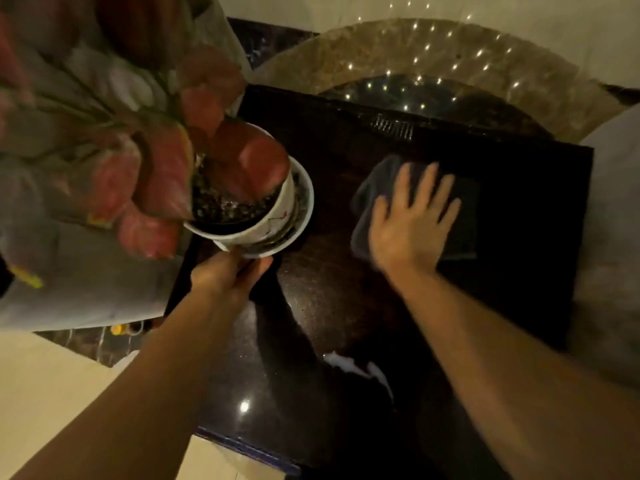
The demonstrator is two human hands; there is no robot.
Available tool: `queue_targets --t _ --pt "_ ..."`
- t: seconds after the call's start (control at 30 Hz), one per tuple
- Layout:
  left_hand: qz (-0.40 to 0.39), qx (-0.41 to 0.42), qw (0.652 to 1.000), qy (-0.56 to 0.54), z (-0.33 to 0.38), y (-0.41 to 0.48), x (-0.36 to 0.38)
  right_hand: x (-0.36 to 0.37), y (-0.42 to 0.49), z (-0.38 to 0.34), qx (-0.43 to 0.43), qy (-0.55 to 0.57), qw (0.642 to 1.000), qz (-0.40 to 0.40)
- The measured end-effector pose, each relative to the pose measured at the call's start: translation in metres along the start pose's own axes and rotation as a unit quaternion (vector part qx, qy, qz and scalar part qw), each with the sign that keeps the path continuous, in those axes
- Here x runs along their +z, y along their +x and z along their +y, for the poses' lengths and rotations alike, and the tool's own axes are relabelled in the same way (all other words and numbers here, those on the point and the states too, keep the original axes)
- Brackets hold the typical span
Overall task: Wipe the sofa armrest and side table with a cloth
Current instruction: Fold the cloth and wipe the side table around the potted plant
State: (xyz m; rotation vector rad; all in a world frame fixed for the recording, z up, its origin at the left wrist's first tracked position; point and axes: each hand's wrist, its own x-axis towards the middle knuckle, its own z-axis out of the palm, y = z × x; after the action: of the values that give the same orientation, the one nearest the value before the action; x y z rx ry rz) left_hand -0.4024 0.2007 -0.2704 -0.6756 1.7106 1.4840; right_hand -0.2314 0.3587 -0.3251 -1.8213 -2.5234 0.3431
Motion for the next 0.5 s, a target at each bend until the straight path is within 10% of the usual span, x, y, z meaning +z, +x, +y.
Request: queue_targets --t 0.23,0.37,0.43,0.5 --pt "0.005 -0.038 0.997 -0.067 0.017 -0.007 0.02 -0.013 -0.019 0.073 -0.522 -0.09 0.842 -0.103" --pt "0.014 -0.047 0.996 -0.068 0.024 -0.004 0.024 -0.028 0.041 0.107 -0.119 -0.021 0.991 -0.054" --pt "0.015 -0.044 0.997 -0.067 0.027 -0.002 0.025 -0.019 0.024 0.056 0.081 0.014 0.996 -0.03" --pt "0.004 -0.044 0.997 -0.061 0.029 -0.001 0.025 -0.006 -0.019 -0.002 0.046 0.021 0.999 -0.014"
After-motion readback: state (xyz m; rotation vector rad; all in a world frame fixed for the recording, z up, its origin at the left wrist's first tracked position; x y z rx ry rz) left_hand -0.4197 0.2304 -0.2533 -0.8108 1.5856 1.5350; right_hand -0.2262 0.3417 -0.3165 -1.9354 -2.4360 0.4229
